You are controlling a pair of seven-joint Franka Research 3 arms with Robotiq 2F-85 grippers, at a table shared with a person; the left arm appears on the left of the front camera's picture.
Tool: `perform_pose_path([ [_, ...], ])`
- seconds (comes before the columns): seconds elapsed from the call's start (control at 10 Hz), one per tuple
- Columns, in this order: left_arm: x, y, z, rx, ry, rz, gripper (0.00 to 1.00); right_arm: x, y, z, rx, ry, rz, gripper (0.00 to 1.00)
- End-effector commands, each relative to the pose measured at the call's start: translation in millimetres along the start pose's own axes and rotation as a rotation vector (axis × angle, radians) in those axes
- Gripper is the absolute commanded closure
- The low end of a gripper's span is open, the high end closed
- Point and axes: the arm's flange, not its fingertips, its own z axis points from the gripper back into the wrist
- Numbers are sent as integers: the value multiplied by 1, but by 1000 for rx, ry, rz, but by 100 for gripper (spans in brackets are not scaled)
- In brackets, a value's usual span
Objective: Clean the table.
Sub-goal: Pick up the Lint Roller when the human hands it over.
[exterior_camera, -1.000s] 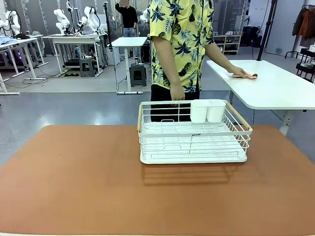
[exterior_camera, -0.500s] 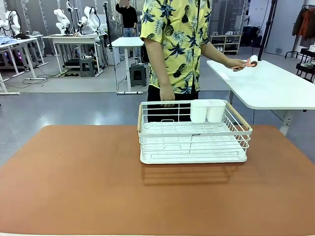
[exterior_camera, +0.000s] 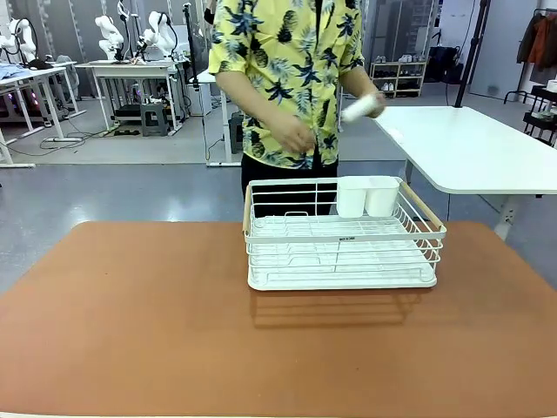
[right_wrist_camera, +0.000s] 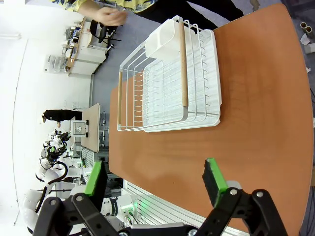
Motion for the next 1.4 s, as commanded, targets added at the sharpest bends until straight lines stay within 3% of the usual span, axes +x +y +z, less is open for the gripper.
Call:
perform_pose_path([
  [0.0, -2, -1, 2, -20, -6, -11, 0, -1, 2, 2, 10, -4, 10, 0],
  [1.3, -2, -1, 2, -20, -6, -11, 0, -1, 2, 2, 10, -4, 10, 0],
])
